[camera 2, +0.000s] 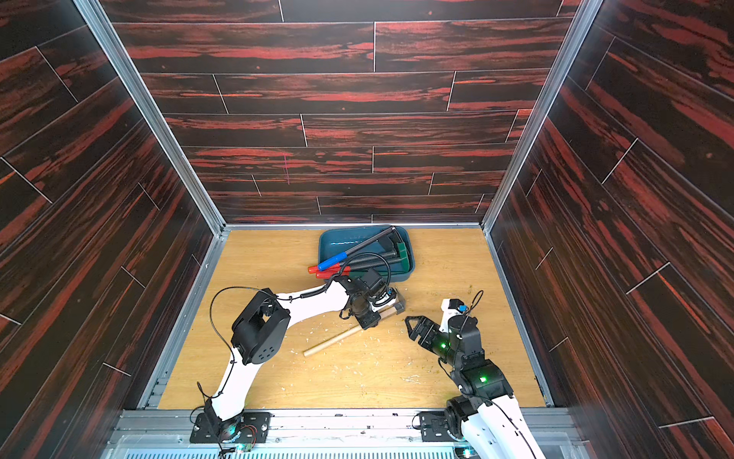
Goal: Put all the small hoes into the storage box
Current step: Move the hoe to the center of the board, then pick up the hoe from the center of the board.
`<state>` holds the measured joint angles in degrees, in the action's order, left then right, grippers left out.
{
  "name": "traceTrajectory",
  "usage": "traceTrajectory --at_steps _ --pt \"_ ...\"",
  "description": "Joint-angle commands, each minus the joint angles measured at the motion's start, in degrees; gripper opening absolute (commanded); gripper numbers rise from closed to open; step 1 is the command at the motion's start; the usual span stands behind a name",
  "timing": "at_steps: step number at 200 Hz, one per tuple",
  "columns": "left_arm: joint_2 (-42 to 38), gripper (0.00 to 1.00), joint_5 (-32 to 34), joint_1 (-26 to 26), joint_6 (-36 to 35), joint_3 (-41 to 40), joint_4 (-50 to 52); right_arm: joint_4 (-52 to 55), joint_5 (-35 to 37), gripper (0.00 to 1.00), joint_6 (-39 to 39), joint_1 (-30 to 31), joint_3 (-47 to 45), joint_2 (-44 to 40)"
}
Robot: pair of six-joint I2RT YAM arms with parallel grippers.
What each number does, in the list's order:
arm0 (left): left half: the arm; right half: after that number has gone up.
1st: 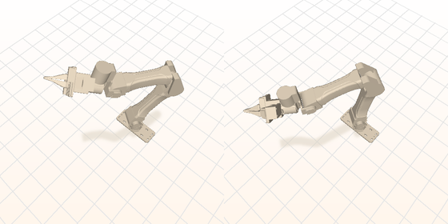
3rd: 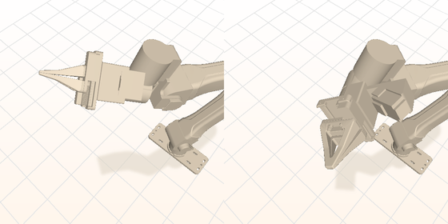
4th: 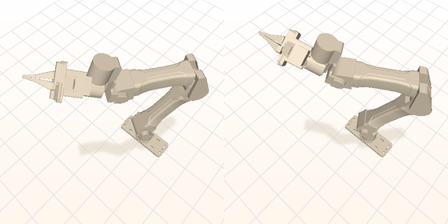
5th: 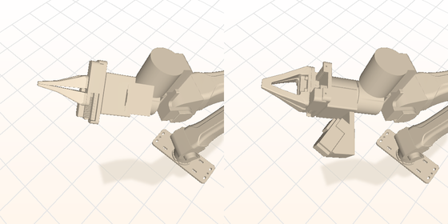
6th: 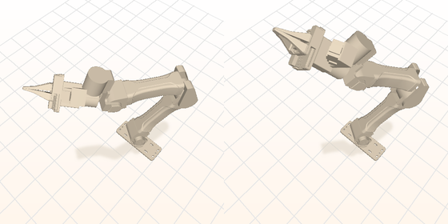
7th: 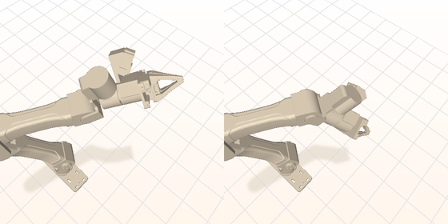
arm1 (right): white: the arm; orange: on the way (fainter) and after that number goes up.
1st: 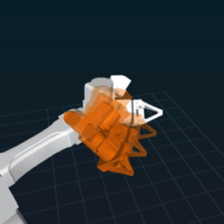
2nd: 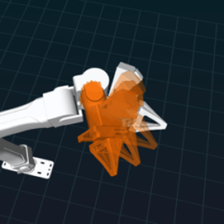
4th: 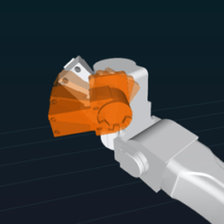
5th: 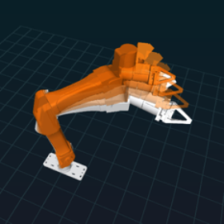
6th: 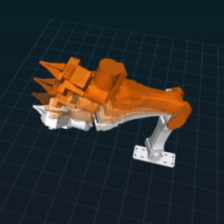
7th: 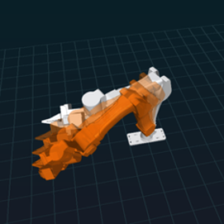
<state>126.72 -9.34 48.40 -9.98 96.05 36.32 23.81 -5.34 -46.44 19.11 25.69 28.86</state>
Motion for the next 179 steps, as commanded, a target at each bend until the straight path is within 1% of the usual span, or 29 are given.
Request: traceTrajectory --at_steps 1,31,102,137,141,179 --pt "-2.6 0.42 0.8 0.2 -0.2 -1.4 0.7 0.9 0.1 0.87 0.1 -0.2 -0.1 -0.4" --pt "-4.2 0.43 1.7 0.1 0.1 -2.9 0.8 0.8 0.1 0.87 0.1 -0.2 -0.1 -0.3" --pt "-12.8 0.44 2.7 -0.2 1.6 -12.8 -2.4 0.0 -0.3 0.87 0.0 -0.2 -0.4 0.0" --pt "-16.0 0.44 3.1 -0.2 2.6 -16.9 -2.8 -1.1 -0.9 0.88 -0.1 -0.2 -0.4 0.9" --pt "-16.1 0.44 3.1 -0.2 2.7 -17.6 -4.9 -1.1 -0.9 0.87 -0.1 -0.2 -0.4 1.0" --pt "-18.0 0.44 3.7 -0.3 3.8 -21.1 -6.4 -1.4 -1.0 0.87 0.2 -0.2 -0.1 1.7"
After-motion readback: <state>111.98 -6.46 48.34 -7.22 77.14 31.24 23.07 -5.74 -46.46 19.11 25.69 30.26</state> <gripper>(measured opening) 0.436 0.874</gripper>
